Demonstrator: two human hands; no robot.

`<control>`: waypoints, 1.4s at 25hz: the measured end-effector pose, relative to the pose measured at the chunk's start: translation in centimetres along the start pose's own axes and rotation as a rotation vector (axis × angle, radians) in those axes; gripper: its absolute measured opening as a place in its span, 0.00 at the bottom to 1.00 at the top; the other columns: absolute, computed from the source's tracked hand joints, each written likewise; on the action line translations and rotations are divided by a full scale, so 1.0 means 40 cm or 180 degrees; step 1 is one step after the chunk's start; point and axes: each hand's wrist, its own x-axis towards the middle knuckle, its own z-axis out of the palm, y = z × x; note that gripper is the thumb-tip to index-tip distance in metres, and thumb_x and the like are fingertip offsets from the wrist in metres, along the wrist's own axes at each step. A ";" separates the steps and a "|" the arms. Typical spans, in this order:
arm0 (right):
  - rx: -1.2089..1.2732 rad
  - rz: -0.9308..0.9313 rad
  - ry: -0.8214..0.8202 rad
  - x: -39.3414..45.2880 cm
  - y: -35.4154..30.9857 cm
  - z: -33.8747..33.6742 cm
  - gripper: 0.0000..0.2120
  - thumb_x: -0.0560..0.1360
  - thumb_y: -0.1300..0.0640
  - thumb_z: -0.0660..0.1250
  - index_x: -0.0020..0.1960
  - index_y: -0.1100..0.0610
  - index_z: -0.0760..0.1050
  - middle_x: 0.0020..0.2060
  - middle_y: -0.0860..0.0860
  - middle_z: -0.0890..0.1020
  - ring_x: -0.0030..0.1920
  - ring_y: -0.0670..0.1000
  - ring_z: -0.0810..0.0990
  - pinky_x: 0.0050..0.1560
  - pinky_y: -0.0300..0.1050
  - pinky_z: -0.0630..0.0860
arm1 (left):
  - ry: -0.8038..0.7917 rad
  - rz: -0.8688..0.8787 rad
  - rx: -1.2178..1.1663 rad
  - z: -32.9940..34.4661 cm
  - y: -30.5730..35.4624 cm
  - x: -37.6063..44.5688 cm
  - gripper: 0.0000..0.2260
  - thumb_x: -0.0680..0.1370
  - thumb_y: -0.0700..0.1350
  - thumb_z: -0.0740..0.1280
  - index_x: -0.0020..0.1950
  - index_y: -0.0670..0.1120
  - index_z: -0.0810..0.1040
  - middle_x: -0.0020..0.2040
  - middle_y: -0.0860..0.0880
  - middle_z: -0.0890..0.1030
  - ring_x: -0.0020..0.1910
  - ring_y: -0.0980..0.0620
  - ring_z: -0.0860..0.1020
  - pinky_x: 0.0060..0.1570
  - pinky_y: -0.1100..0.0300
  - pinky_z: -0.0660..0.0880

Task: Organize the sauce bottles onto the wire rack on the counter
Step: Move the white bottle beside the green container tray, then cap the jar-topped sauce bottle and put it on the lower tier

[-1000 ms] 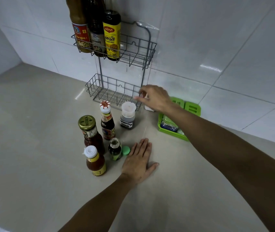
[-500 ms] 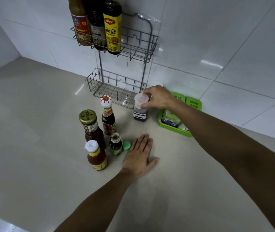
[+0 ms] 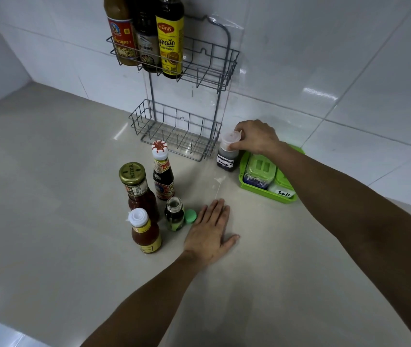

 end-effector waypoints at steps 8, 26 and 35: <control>0.0217 0.0081 0.0288 -0.012 -0.030 0.025 0.28 0.66 0.44 0.76 0.59 0.55 0.72 0.55 0.56 0.80 0.54 0.59 0.78 0.48 0.48 0.72 | -0.0065 -0.0017 -0.0010 -0.004 0.001 -0.002 0.36 0.79 0.66 0.47 0.80 0.46 0.46 0.81 0.47 0.44 0.79 0.51 0.40 0.77 0.54 0.39; -0.0177 -0.0149 0.0683 -0.092 -0.117 -0.012 0.34 0.70 0.44 0.72 0.70 0.55 0.66 0.65 0.55 0.73 0.62 0.59 0.75 0.55 0.54 0.73 | -0.0219 0.0278 -0.0279 -0.055 0.004 0.006 0.33 0.80 0.60 0.55 0.80 0.45 0.52 0.81 0.44 0.52 0.80 0.47 0.47 0.78 0.53 0.44; 0.1191 -0.1132 0.0899 -0.241 -0.339 -0.164 0.09 0.70 0.48 0.74 0.47 0.52 0.82 0.41 0.46 0.85 0.43 0.47 0.82 0.50 0.51 0.80 | 0.2184 0.1000 -0.1574 -0.529 -0.058 -0.136 0.08 0.78 0.41 0.66 0.55 0.43 0.82 0.55 0.48 0.81 0.58 0.51 0.77 0.61 0.56 0.72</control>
